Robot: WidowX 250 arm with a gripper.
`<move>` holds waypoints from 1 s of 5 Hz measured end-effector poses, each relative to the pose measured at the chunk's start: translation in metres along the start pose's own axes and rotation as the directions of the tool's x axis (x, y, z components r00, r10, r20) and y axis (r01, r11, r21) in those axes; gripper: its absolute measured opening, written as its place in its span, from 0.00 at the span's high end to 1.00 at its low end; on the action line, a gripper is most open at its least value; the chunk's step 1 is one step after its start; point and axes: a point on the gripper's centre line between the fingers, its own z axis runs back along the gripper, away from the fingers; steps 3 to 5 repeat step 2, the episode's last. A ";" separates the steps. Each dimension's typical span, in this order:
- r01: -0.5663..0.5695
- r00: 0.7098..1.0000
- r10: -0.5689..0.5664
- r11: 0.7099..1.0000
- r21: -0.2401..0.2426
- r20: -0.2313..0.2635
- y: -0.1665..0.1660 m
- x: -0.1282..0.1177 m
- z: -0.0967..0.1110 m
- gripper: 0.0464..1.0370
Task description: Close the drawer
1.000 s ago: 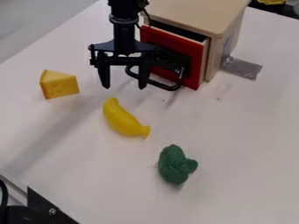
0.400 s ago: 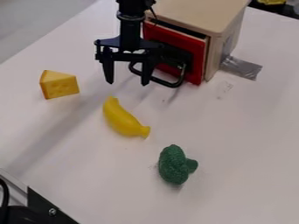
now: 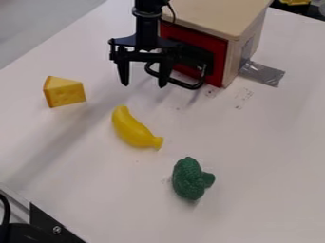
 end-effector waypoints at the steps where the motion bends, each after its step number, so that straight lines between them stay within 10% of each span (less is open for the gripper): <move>1: 0.002 1.000 -0.002 1.000 -0.004 0.000 0.001 -0.002 0.001 0.04; 5: 0.031 0.999 -0.031 0.999 0.006 0.029 0.006 -0.017 -0.002 0.04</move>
